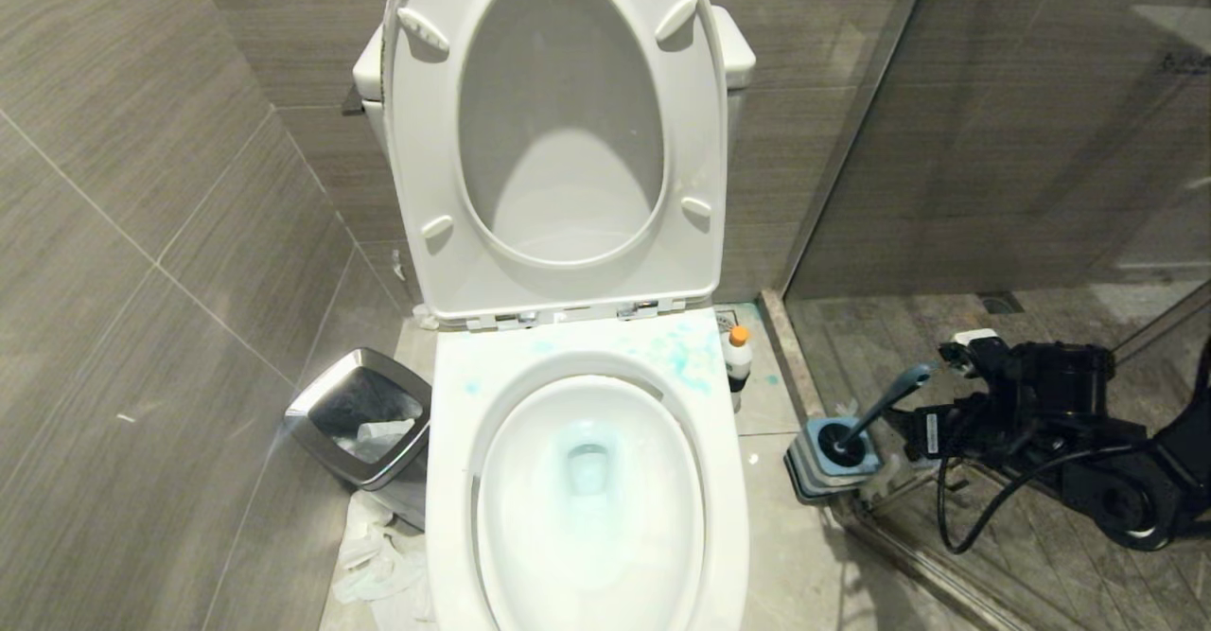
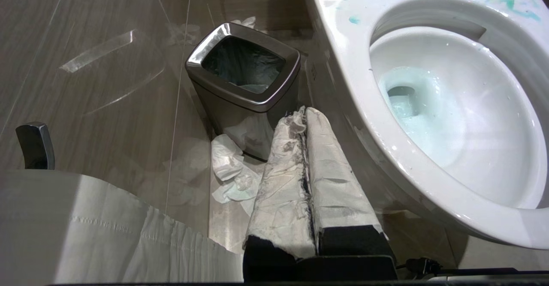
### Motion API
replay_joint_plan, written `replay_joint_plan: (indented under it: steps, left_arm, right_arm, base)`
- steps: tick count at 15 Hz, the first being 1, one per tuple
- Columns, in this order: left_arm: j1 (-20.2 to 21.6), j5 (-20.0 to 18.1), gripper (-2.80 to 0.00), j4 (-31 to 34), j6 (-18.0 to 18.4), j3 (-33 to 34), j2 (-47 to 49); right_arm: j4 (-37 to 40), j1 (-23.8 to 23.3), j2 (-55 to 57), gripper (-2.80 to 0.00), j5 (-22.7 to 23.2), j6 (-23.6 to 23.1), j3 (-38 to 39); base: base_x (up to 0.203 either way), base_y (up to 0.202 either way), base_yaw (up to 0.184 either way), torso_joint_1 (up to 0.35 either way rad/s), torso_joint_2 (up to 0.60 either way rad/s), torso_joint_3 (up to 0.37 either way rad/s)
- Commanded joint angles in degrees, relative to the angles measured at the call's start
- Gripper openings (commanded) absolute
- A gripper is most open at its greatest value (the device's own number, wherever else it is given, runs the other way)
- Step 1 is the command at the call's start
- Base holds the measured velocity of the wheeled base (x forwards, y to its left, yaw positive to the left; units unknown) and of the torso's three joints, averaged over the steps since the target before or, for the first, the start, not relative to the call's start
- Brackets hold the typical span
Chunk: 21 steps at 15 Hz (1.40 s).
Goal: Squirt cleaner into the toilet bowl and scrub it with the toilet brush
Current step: Put the toilet brush back, then flush the toilet
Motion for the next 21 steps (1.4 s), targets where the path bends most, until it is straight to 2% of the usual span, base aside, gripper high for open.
replay_joint_plan:
  steps: [1, 2, 3, 7, 10, 14, 18, 21]
  left_arm:
    - [0.0, 0.0, -2.8, 0.0, 0.0, 0.0, 0.1]
    - [0.0, 0.0, -2.8, 0.0, 0.0, 0.0, 0.1]
    - [0.0, 0.0, -2.8, 0.0, 0.0, 0.0, 0.1]
    - [0.0, 0.0, -2.8, 0.0, 0.0, 0.0, 0.1]
    - [0.0, 0.0, -2.8, 0.0, 0.0, 0.0, 0.1]
    - [0.0, 0.0, -2.8, 0.0, 0.0, 0.0, 0.1]
    - [0.0, 0.0, -2.8, 0.0, 0.0, 0.0, 0.1]
    - [0.0, 0.0, -2.8, 0.0, 0.0, 0.0, 0.1]
  right_arm:
    - [-0.3, 0.0, -10.7, 0.0, 0.3, 0.0, 2.7]
    - [-0.4, 0.1, -14.0, 0.0, 0.5, 0.1, 3.2]
    - [-0.6, 0.3, -17.3, -2.8, 0.8, 0.2, 3.6]
    - [-0.8, 0.7, -29.1, -2.8, 2.8, 0.0, 4.5]
    - [-2.2, 1.3, -36.6, -2.8, 6.2, -0.3, 5.5]
    - [-1.6, 3.4, -50.3, -2.8, 7.0, -1.5, 6.9]
    - [4.6, 4.0, -68.1, -2.8, 7.0, -7.7, 11.8]
    - [16.9, 3.7, -78.2, -2.8, 6.6, -10.9, 9.3]
  base:
    - [0.0, 0.0, 0.0, 0.0, 0.0, 0.0]
    - [0.0, 0.0, 0.0, 0.0, 0.0, 0.0]
    - [0.0, 0.0, 0.0, 0.0, 0.0, 0.0]
    - [0.0, 0.0, 0.0, 0.0, 0.0, 0.0]
    - [0.0, 0.0, 0.0, 0.0, 0.0, 0.0]
    - [0.0, 0.0, 0.0, 0.0, 0.0, 0.0]
    - [0.0, 0.0, 0.0, 0.0, 0.0, 0.0]
    - [0.0, 0.0, 0.0, 0.0, 0.0, 0.0]
